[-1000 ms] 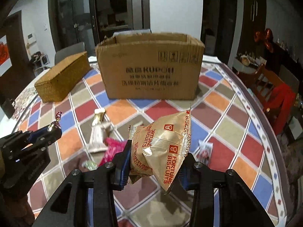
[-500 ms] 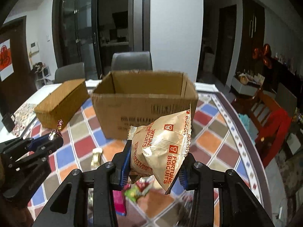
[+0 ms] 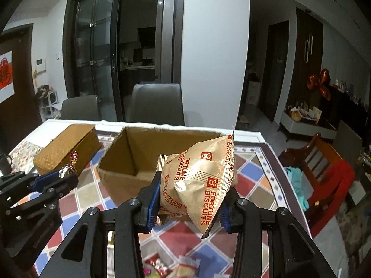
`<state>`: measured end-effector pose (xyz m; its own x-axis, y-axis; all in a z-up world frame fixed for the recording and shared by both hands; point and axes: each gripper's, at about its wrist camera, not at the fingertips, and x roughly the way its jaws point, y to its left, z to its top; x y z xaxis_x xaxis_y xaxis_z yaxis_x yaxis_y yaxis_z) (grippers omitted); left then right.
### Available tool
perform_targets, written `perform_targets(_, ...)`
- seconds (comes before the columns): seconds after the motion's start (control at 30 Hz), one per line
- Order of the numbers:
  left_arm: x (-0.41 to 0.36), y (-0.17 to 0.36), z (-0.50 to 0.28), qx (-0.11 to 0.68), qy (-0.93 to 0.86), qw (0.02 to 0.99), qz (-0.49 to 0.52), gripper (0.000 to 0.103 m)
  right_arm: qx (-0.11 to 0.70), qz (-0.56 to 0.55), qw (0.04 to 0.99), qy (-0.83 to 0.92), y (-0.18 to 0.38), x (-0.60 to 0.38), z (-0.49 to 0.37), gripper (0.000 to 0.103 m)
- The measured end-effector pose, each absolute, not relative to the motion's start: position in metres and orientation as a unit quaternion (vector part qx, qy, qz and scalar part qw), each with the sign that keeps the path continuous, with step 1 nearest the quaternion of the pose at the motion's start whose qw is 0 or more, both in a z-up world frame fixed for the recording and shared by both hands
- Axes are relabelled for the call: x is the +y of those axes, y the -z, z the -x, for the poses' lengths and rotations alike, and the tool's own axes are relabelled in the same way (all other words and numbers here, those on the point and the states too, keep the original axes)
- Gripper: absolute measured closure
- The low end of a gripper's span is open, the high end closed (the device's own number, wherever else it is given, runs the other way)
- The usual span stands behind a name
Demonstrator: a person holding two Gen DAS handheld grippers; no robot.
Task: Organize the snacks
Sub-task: 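Lift both held snacks and carry them over the open cardboard box, then open both tools to drop the candy and biscuit bag into the box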
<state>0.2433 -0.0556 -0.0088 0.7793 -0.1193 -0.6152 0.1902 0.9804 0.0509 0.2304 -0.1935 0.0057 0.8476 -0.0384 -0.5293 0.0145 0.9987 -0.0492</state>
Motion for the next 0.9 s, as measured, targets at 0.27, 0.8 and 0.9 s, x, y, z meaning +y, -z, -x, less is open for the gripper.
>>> perform_targets(0.27, -0.065, -0.004, -0.280, 0.310, 0.089, 0.945, -0.053, 0.084, 0.261, 0.027, 0.965, 0.012, -0.020, -0.195, -0.260, 0.060)
perform_targets(0.8, -0.091, 0.014, -0.340, 0.330, 0.104, 0.936, -0.070, 0.084, 0.299, 0.026, 0.954, 0.012, 0.002, -0.211, -0.316, 0.060)
perform_targets(0.9, -0.092, 0.017, -0.345, 0.338, 0.105, 0.933, -0.071, 0.083, 0.304, 0.032, 0.952, 0.014, 0.005, -0.211, -0.320, 0.057)
